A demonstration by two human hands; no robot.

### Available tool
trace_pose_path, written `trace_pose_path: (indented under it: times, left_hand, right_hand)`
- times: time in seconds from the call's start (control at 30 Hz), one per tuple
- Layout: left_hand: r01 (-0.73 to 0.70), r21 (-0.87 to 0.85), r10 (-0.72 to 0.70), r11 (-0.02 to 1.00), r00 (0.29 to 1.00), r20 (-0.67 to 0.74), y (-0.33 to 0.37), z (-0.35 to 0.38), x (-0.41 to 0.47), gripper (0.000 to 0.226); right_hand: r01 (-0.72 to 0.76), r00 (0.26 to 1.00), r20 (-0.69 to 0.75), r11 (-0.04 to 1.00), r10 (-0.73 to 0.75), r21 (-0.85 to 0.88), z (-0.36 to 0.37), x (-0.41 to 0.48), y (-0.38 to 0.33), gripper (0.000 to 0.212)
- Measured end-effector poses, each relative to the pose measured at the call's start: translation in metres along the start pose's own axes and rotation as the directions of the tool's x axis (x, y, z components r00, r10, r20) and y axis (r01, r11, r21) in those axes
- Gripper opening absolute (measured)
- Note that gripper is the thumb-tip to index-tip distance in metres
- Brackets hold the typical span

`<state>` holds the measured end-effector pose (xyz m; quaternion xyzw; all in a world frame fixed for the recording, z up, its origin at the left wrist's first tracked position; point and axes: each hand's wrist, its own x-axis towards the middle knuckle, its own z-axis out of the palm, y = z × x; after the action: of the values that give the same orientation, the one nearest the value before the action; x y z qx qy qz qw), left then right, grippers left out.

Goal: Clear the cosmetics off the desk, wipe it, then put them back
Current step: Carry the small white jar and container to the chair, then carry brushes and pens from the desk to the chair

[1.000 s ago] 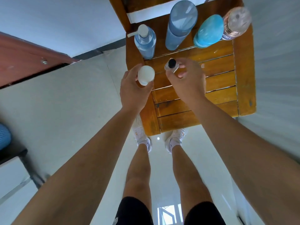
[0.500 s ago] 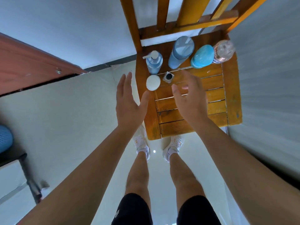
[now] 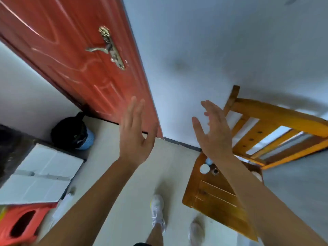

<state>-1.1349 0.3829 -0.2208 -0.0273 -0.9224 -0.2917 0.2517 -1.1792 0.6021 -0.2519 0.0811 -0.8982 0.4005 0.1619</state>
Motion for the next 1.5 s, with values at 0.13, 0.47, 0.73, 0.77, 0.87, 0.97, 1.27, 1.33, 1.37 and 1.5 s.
trace_pose_path:
  times: [0.13, 0.47, 0.73, 0.77, 0.87, 0.97, 1.27, 1.33, 1.37, 1.5]
  left_hand:
    - [0.174, 0.116, -0.151, 0.978, 0.971, -0.184, -0.005, -0.100, -0.036, 0.061]
    - [0.576, 0.505, -0.295, 0.643, 0.795, -0.531, -0.072, -0.397, -0.197, 0.065]
    - [0.833, 0.433, -0.432, 0.345, 0.551, -0.714, -0.117, -0.577, -0.392, 0.064]
    - [0.853, 0.406, -0.441, 0.328, 0.518, -0.733, -0.122, -0.591, -0.407, 0.065]
    - [0.894, 0.343, -0.457, 0.289, 0.443, -0.771, -0.140, -0.619, -0.436, 0.066]
    - [0.920, 0.294, -0.494, 0.257, 0.387, -0.778, -0.170, -0.637, -0.451, 0.066]
    - [0.944, 0.243, -0.574, 0.222, 0.328, -0.750, -0.312, -0.672, -0.443, 0.067]
    - [0.945, 0.256, -0.575, 0.205, 0.328, -0.749, -0.355, -0.689, -0.430, 0.064]
    - [0.947, 0.257, -0.583, 0.195, 0.323, -0.746, -0.376, -0.699, -0.422, 0.063]
    - [0.955, 0.250, -0.650, 0.157, 0.291, -0.702, -0.455, -0.735, -0.387, 0.066]
  right_hand:
    - [0.246, 0.965, 0.069, 0.963, -0.254, 0.108, 0.011, 0.019, -0.092, 0.046]
    - [0.640, 0.664, 0.052, 0.602, -0.746, 0.477, 0.133, -0.086, -0.394, 0.052]
    - [0.628, 0.409, 0.173, 0.414, -0.896, 0.659, 0.235, -0.279, -0.592, 0.056]
    - [0.629, 0.378, 0.178, 0.393, -0.908, 0.671, 0.244, -0.298, -0.607, 0.055]
    - [0.643, 0.285, 0.207, 0.347, -0.936, 0.683, 0.268, -0.334, -0.642, 0.055]
    - [0.662, 0.230, 0.242, 0.334, -0.943, 0.671, 0.300, -0.348, -0.668, 0.057]
    - [0.644, 0.191, 0.349, 0.385, -0.917, 0.661, 0.439, -0.345, -0.727, 0.059]
    - [0.627, 0.190, 0.363, 0.397, -0.912, 0.670, 0.478, -0.336, -0.748, 0.060]
    - [0.621, 0.189, 0.372, 0.404, -0.909, 0.672, 0.497, -0.330, -0.759, 0.061]
    - [0.610, 0.207, 0.456, 0.479, -0.865, 0.631, 0.568, -0.302, -0.797, 0.063]
